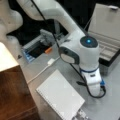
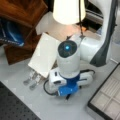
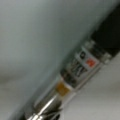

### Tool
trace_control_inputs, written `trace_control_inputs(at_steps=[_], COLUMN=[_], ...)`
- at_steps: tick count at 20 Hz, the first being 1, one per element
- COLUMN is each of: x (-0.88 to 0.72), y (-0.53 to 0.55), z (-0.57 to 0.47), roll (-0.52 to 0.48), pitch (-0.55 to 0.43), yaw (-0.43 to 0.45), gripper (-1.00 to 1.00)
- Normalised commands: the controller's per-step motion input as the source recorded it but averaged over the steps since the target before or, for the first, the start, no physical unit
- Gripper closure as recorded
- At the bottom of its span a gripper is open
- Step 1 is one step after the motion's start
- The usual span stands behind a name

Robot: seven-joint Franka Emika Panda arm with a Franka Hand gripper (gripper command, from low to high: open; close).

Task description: Open the box. Pick up the pen. Place the pen in the box. Pick up the book. Place the book on the shelf.

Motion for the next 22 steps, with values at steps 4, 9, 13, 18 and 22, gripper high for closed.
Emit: trace_control_inputs(at_steps=[4,9,13,18,22], x=[-0.1,-0.11,-0.1,-0.11,-0.17], y=[-0.03,-0.02,0.04,0.08,0.12], z=[-0.12,-0.14,-0.18,-0.18,-0.19], roll=[-0.16,-0.184,-0.166,-0.186,-0.2], pitch=[-0.133,-0.148,-0.16,-0.16,-0.138], yaw=[0.025,0.06,0.058,0.05,0.048], gripper=[-1.0,1.0,1.0,1.0,1.0])
